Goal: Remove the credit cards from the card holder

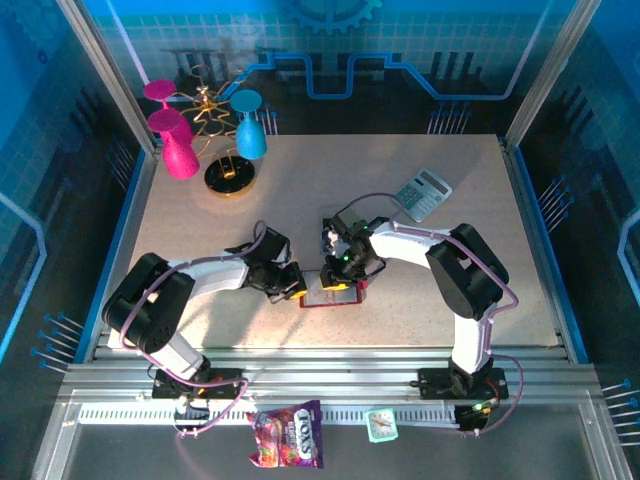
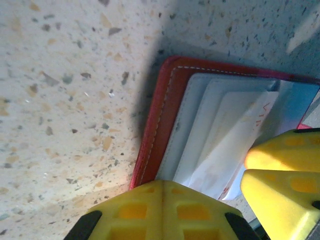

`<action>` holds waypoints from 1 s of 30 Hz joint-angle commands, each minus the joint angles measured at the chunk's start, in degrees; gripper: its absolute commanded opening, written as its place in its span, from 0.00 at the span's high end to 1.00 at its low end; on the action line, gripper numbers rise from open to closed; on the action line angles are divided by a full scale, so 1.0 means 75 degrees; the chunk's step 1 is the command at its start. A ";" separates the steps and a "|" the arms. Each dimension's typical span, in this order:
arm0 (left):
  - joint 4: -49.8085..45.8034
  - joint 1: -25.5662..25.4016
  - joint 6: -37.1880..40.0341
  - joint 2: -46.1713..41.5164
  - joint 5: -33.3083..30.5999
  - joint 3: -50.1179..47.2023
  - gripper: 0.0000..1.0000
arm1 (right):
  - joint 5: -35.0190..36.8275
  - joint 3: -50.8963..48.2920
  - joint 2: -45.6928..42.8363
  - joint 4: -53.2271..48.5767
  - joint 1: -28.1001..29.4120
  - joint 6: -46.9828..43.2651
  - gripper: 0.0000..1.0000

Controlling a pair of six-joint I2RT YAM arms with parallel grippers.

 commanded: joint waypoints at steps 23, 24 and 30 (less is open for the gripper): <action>-0.0845 0.0213 0.0620 -0.0045 0.0282 0.0953 0.93 | -0.0948 -0.0714 -0.0759 0.1084 -0.0298 0.0725 0.72; -0.0856 0.0217 0.0640 0.0026 0.0294 0.0992 0.93 | -0.0986 -0.0743 -0.0746 0.1143 -0.0328 0.0754 0.72; -0.0884 0.0202 0.0792 0.0518 0.0470 0.1200 0.94 | -0.1097 -0.0916 -0.0666 0.1365 -0.0423 0.0853 0.72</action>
